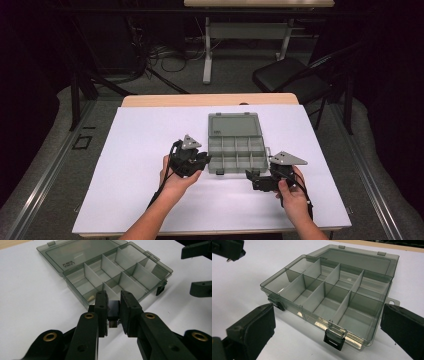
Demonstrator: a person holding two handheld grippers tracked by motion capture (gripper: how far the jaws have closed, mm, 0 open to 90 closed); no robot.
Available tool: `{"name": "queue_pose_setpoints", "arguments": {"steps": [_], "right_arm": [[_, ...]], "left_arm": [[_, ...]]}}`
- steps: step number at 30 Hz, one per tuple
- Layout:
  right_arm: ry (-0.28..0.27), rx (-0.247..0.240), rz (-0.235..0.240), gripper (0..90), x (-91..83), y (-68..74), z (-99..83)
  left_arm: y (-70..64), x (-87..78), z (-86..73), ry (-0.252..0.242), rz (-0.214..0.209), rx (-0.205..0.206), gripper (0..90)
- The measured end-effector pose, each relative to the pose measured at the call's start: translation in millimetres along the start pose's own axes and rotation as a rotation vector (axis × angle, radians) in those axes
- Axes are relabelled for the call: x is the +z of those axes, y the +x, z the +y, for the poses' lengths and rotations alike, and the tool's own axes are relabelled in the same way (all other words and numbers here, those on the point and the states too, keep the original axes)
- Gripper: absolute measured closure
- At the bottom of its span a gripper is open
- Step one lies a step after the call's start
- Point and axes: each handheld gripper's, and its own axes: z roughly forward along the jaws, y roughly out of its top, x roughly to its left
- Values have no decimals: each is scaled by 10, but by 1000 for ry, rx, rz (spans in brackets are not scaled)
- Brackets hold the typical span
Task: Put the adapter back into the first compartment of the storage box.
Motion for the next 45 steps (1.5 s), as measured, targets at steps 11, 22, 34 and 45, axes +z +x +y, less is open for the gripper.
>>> {"name": "queue_pose_setpoints", "arguments": {"steps": [11, 22, 34, 45], "right_arm": [[0, 3, 2, 0, 0, -5, -4], [-3, 1, 5, 0, 0, -7, -1], [-4, 5, 8, 0, 5, -15, 0], [-2, 4, 12, 0, 4, -14, 5]], "left_arm": [[66, 84, 160, -1, 21, -7, 768], [160, 224, 348, 16, 48, -22, 768], [213, 329, 481, 18, 78, -26, 768], [223, 486, 567, 34, 99, -31, 768]]}}
